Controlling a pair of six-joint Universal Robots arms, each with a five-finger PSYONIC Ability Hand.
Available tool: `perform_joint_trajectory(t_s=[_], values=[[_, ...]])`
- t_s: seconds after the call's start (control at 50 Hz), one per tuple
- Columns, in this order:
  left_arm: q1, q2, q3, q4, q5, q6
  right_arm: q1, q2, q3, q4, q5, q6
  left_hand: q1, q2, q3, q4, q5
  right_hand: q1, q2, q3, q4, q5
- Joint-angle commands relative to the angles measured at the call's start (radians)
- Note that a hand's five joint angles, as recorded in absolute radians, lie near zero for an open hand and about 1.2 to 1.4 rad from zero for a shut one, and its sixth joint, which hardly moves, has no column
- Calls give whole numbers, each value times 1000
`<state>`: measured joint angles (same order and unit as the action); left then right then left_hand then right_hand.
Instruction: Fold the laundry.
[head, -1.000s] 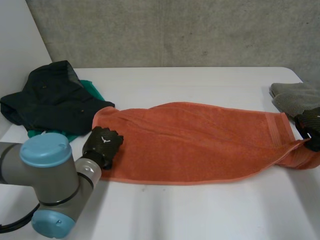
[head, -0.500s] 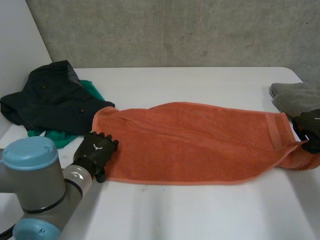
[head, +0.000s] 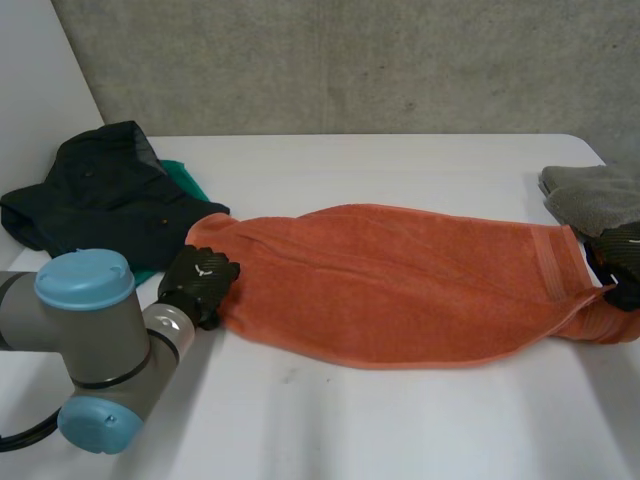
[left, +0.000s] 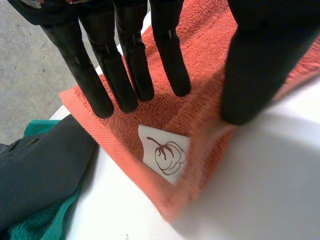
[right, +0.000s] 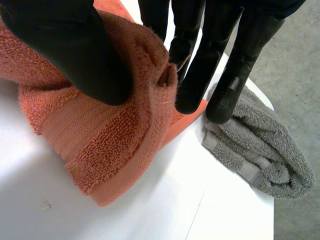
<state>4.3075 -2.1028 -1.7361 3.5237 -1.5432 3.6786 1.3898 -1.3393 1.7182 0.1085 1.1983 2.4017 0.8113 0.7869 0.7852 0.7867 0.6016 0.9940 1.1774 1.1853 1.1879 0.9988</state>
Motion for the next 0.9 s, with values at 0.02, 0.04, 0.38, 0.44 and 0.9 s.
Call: perform_joint_trajectory(t_s=[0.02, 0.04, 0.38, 0.44, 0.9], values=[[3, -34, 32, 0, 2, 1, -3, 0, 6, -3, 0, -1, 584, 608, 610, 609, 619, 402, 219, 211, 208, 223], [5, -36, 35, -2, 2, 1, -3, -1, 6, -3, 0, -1, 585, 609, 611, 610, 620, 402, 219, 211, 208, 223], [41, 281, -135, -93, -12, 30, 5, -32, 4, 25, -2, -21, 585, 609, 611, 610, 620, 402, 219, 211, 208, 223], [50, 377, -180, -161, -12, 64, -2, -73, 12, 92, -3, -76, 585, 609, 611, 610, 620, 402, 219, 211, 208, 223], [66, 553, -307, -372, -14, 320, -78, -95, 17, 410, -10, -443, 585, 609, 611, 610, 620, 402, 219, 211, 208, 223]])
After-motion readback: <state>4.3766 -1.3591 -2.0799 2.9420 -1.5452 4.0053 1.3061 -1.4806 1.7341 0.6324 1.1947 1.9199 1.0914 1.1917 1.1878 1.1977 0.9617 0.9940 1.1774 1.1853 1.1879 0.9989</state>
